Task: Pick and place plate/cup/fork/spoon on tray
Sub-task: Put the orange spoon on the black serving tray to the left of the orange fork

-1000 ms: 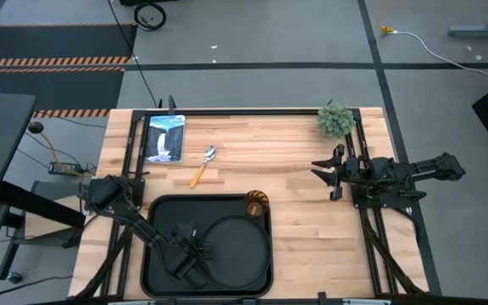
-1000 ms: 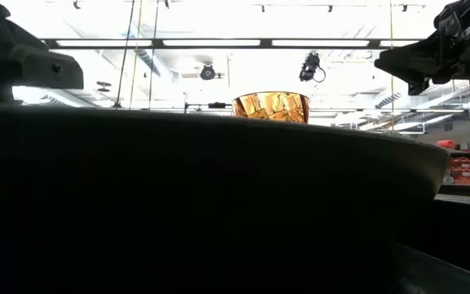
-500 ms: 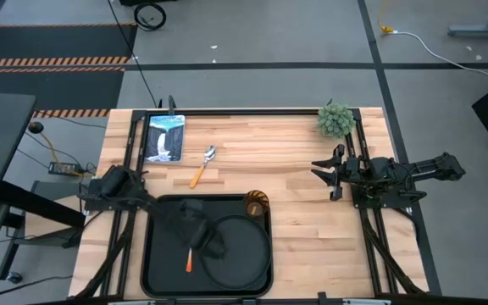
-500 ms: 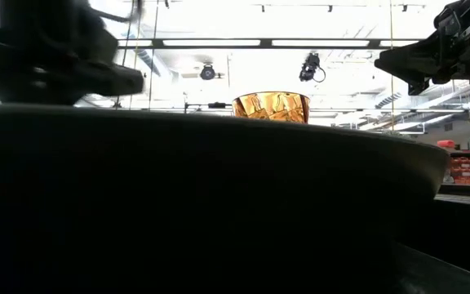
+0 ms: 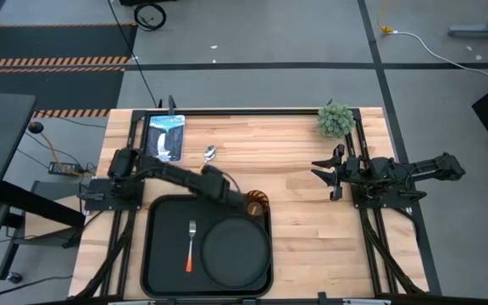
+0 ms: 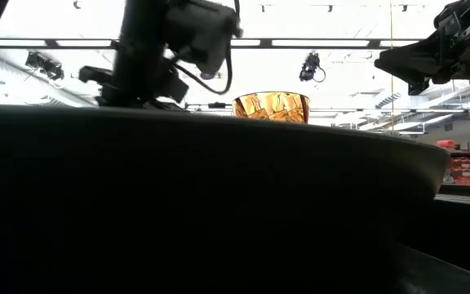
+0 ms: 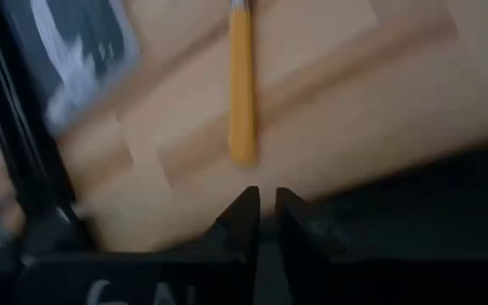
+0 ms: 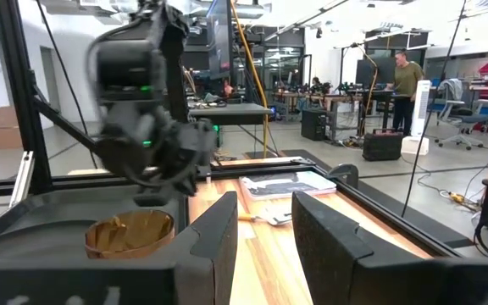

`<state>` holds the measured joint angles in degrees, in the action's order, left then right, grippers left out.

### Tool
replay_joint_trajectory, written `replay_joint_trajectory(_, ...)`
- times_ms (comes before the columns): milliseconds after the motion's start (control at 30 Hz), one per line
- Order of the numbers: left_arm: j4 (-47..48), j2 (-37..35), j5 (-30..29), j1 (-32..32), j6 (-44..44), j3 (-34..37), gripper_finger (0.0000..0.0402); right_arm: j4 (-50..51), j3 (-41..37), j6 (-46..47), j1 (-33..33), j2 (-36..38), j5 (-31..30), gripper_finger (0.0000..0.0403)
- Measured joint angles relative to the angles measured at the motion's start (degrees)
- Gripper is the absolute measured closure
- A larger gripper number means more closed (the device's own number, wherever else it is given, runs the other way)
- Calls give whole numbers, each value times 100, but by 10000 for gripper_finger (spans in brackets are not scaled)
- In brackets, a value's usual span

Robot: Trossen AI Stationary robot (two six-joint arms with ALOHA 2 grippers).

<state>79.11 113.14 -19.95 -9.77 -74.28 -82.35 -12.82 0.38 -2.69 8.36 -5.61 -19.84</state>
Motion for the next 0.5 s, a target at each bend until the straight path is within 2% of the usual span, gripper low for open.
replay_joint_trajectory(267,-230,-70,-468,861,1824,149,394,0,0,-1,1,0,0,282)
replay_joint_trajectory(400,-922,-412,-477,1180,2428,657,395,0,0,-1,2,0,0,282)
replay_joint_trajectory(500,-1637,-782,-277,1403,2690,1197,395,0,0,-1,0,0,0,282)
